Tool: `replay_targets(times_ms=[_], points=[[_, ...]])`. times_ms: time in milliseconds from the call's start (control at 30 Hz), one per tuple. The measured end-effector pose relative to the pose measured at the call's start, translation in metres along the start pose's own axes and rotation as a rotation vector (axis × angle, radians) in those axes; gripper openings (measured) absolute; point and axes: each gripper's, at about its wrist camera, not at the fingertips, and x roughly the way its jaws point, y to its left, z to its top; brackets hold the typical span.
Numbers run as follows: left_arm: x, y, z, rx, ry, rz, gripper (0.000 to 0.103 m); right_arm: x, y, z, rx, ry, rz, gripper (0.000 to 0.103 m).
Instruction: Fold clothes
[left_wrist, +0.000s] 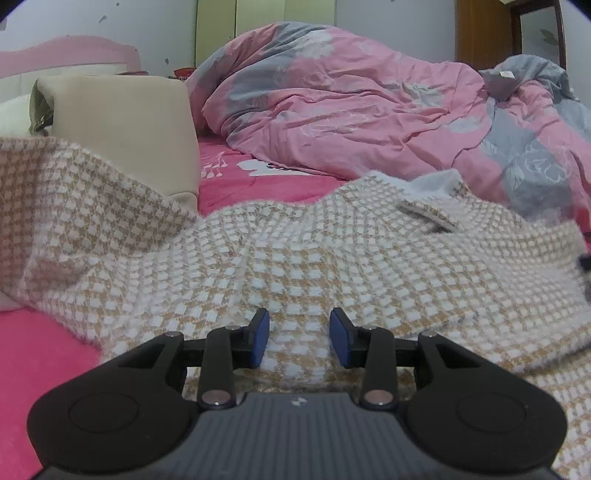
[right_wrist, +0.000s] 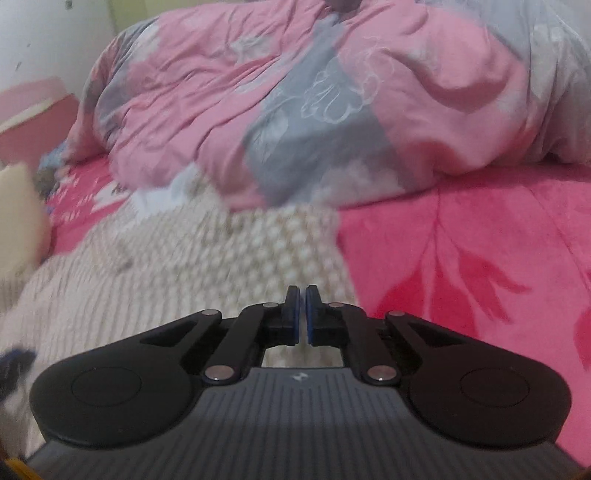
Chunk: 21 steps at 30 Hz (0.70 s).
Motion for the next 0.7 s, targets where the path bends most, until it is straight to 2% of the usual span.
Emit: replay_targets(times_ms=[133,300,433,533,600,700], points=[[-0.001,0.0,-0.001,-0.004,-0.001,0.001,0.038,0.024,-0.012,-0.012,0.035,0.026,0.014,0.0],[0.0,-0.001,-0.002,0.003,-0.006,0.003,0.038,0.015,-0.009,0.016,0.037,0.002,0.008,0.002],[0.0,-0.001,-0.002,0.002,-0.009,0.001,0.038,0.053,-0.008,0.021,0.035,0.012,-0.008,0.0],[0.0,-0.001,-0.003,0.002,-0.009,0.002,0.038,0.062,-0.018,0.021,0.109,0.006,-0.002,0.0],[0.001,-0.001,-0.003,0.003,-0.009,0.003,0.039,0.064,-0.031,0.025,0.178,0.016,0.035,0.0],[0.001,-0.002,-0.004,0.007,-0.009,0.007,0.039,0.068,-0.049,0.031,0.282,0.031,0.091,0.01]])
